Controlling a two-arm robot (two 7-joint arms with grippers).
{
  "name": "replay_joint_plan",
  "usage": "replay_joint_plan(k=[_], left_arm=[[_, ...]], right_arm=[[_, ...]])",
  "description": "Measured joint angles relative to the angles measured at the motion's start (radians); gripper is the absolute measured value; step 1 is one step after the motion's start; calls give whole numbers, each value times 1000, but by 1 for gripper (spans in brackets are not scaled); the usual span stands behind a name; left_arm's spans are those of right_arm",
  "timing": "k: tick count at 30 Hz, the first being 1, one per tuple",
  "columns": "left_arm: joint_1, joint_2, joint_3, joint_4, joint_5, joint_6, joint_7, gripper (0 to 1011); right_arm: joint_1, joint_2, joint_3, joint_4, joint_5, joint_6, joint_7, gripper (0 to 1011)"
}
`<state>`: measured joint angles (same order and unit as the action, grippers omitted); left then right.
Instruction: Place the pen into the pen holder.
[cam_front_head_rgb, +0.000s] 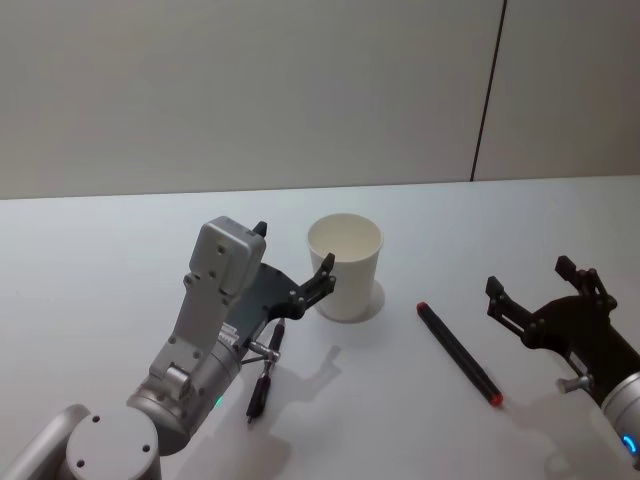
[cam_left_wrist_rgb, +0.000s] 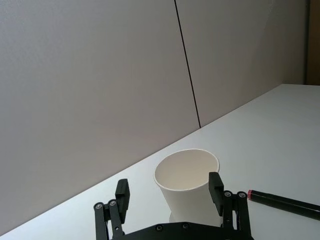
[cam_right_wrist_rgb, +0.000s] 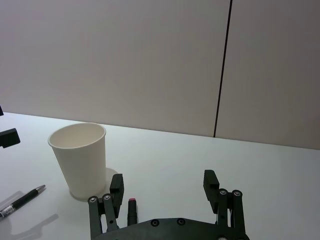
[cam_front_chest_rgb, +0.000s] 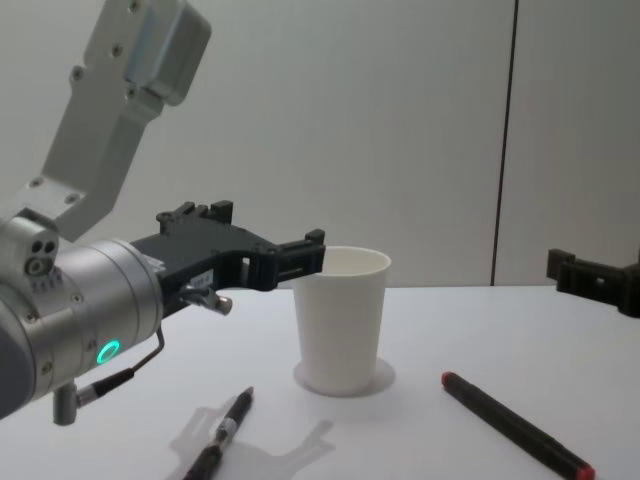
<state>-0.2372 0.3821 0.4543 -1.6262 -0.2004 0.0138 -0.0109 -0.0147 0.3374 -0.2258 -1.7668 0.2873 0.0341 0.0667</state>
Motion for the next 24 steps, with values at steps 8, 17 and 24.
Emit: replay_joint_plan(k=[8,17,24], left_arm=[[0,0,0,0,0,0,0,1005],[0,0,0,0,0,0,0,1005],[0,0,0,0,0,0,0,1005]], right_arm=[[0,0,0,0,0,0,0,1002],[0,0,0,0,0,0,0,1002],[2,-3,-1,0,-3,4,-1,1002]])
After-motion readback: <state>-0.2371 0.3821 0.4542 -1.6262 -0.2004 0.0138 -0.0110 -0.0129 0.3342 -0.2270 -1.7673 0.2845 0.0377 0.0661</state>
